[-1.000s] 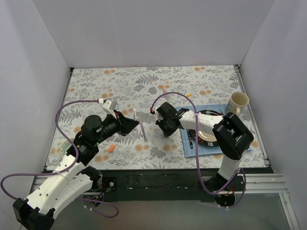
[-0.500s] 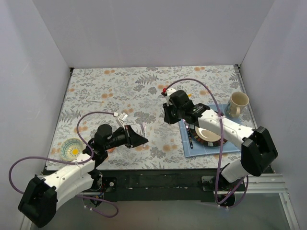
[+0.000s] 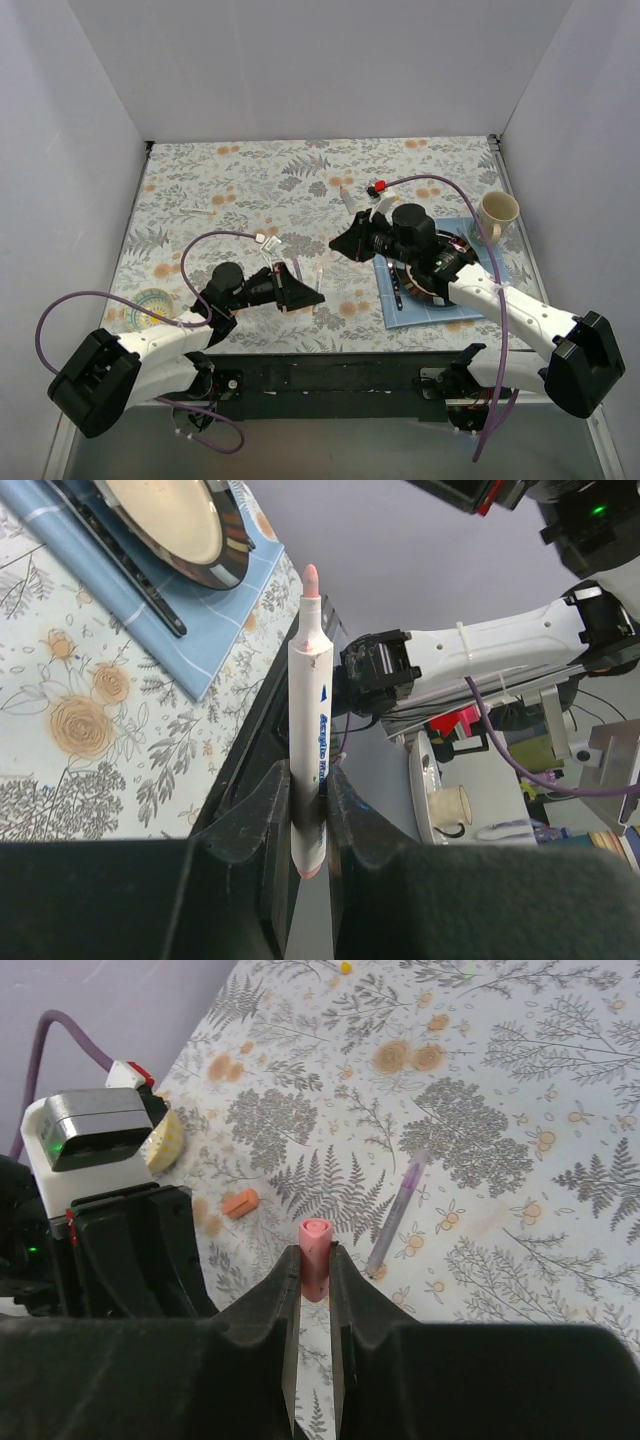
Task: Insert the pens into the pen caps
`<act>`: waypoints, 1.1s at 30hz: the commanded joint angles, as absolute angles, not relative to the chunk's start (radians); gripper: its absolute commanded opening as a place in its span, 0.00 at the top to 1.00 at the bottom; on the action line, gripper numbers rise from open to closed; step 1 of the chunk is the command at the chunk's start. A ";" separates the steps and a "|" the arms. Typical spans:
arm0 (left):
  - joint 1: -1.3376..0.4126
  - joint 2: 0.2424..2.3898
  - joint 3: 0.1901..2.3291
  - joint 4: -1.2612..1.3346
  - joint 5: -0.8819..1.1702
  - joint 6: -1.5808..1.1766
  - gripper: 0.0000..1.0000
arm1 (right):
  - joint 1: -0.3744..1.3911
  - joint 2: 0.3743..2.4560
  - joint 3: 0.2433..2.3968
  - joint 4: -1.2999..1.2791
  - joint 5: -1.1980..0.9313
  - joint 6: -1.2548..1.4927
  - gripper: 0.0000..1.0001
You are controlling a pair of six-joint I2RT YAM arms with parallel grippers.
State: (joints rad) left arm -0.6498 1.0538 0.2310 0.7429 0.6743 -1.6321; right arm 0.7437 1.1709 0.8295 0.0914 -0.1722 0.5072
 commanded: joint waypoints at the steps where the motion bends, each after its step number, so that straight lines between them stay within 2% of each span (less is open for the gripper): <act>1: -0.673 1.077 0.281 0.831 0.690 -1.623 1.00 | 0.745 1.131 0.785 0.296 -0.236 0.618 0.99; 33: -0.690 1.048 0.304 0.773 0.637 -1.586 1.00 | 0.781 1.072 0.666 0.436 -0.291 0.742 0.99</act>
State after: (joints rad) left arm -0.6838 1.0649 0.2760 0.7704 0.6502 -1.6066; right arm 0.7643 1.1038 0.6796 0.3710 -0.2893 0.7315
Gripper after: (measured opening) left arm 0.132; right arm 0.203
